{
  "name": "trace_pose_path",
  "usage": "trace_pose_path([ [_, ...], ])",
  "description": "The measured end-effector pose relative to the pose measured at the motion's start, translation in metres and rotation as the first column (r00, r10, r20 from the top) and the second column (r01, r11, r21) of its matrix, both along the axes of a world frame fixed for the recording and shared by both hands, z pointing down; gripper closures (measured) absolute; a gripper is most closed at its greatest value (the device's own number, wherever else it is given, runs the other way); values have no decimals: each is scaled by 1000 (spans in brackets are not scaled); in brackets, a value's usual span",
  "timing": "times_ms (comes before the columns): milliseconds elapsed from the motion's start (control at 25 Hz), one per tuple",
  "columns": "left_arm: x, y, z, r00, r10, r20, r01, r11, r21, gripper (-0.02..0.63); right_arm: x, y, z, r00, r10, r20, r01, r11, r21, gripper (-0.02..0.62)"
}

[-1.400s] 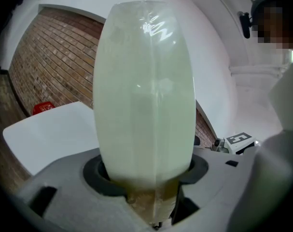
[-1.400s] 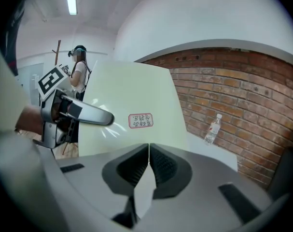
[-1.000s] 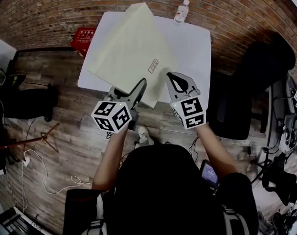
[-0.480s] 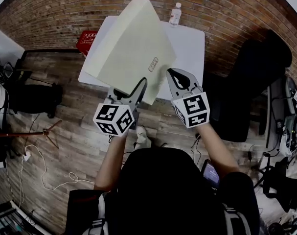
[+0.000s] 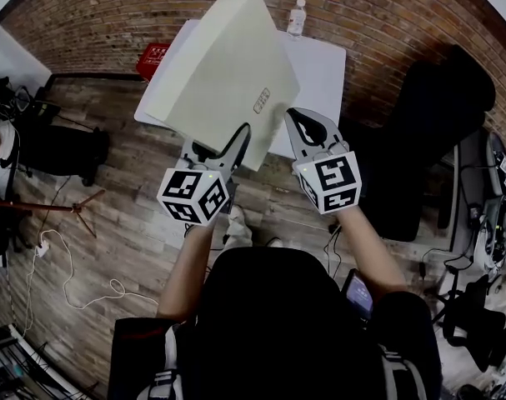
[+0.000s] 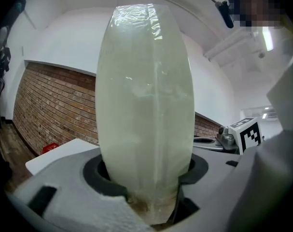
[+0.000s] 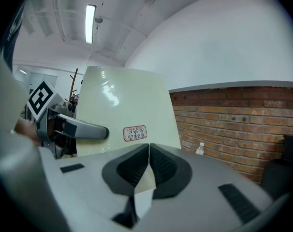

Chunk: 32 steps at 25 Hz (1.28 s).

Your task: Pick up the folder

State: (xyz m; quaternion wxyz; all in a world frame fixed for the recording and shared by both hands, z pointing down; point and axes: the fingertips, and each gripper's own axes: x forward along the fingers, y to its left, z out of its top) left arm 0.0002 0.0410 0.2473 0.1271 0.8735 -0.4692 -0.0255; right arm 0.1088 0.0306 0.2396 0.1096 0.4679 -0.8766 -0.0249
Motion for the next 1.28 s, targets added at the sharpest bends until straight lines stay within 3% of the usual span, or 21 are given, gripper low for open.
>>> trace_pose_path([
  [720, 26, 66, -19, 997, -62, 39, 60, 996, 65, 333, 27, 59, -18, 997, -47, 54, 44, 997, 64, 565],
  [1280, 25, 74, -11, 995, -82, 51, 80, 996, 44, 333, 26, 53, -28, 996, -57, 65, 51, 995, 85, 566],
])
